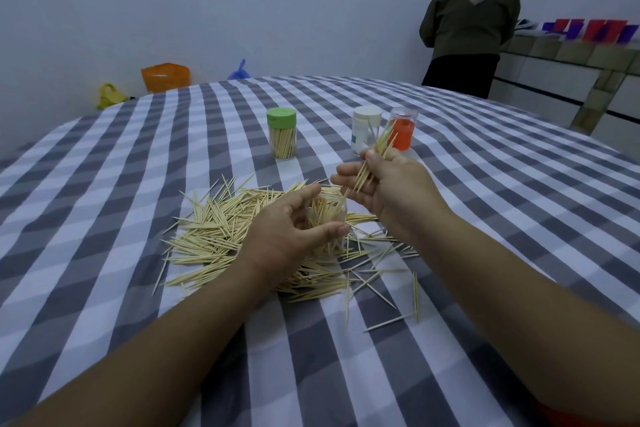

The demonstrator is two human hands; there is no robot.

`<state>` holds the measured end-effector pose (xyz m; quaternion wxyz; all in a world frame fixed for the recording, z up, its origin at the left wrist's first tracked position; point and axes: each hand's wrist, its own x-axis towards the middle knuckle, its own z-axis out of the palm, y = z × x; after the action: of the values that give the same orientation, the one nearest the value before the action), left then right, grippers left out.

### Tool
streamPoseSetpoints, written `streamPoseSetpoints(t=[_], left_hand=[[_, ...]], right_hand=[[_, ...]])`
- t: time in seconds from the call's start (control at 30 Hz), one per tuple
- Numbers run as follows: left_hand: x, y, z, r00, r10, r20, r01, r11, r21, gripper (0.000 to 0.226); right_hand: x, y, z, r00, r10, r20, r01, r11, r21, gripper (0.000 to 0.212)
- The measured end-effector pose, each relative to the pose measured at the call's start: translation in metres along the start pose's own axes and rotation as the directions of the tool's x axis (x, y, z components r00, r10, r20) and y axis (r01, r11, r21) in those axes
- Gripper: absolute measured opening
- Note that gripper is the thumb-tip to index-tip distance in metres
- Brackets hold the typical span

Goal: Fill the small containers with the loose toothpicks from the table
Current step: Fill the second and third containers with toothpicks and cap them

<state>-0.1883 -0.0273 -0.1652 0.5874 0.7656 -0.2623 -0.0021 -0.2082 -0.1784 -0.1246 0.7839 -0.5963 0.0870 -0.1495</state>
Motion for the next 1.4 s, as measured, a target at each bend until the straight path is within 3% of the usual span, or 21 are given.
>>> streamPoseSetpoints(t=[0.13,0.4,0.63,0.83,0.93,1.17,1.4], left_hand=[[-0.001,0.003,0.000,1.000,-0.006,0.004,0.006,1.000,0.022,0.083],[-0.002,0.006,0.001,1.000,-0.013,0.003,0.013,1.000,-0.013,0.056],[-0.001,0.005,-0.001,1.000,-0.012,-0.013,0.013,1.000,0.016,0.076],[0.000,0.001,-0.001,1.000,0.009,-0.013,-0.009,1.000,0.008,0.089],[0.001,-0.002,-0.001,1.000,0.008,-0.020,-0.008,1.000,0.004,0.089],[0.001,0.001,0.000,0.999,0.029,-0.029,-0.028,0.999,0.039,0.078],[0.004,-0.003,-0.004,1.000,-0.022,-0.009,0.022,0.999,-0.030,0.090]], right_hand=[[-0.007,0.009,0.010,0.999,-0.040,-0.008,0.040,0.999,0.016,0.018],[-0.013,0.024,0.015,0.998,0.055,-0.007,-0.054,0.959,-0.279,0.019],[-0.017,0.018,0.011,1.000,0.001,0.016,0.005,0.924,-0.382,0.031],[-0.015,0.017,0.005,0.986,-0.165,0.017,0.158,0.905,-0.394,0.021],[-0.015,0.018,0.003,0.978,-0.207,0.033,0.197,0.854,-0.482,0.017],[-0.013,0.019,0.001,0.997,-0.032,0.070,0.061,0.883,-0.466,0.005],[0.001,0.013,-0.007,0.999,-0.008,0.051,0.031,0.878,-0.478,0.029]])
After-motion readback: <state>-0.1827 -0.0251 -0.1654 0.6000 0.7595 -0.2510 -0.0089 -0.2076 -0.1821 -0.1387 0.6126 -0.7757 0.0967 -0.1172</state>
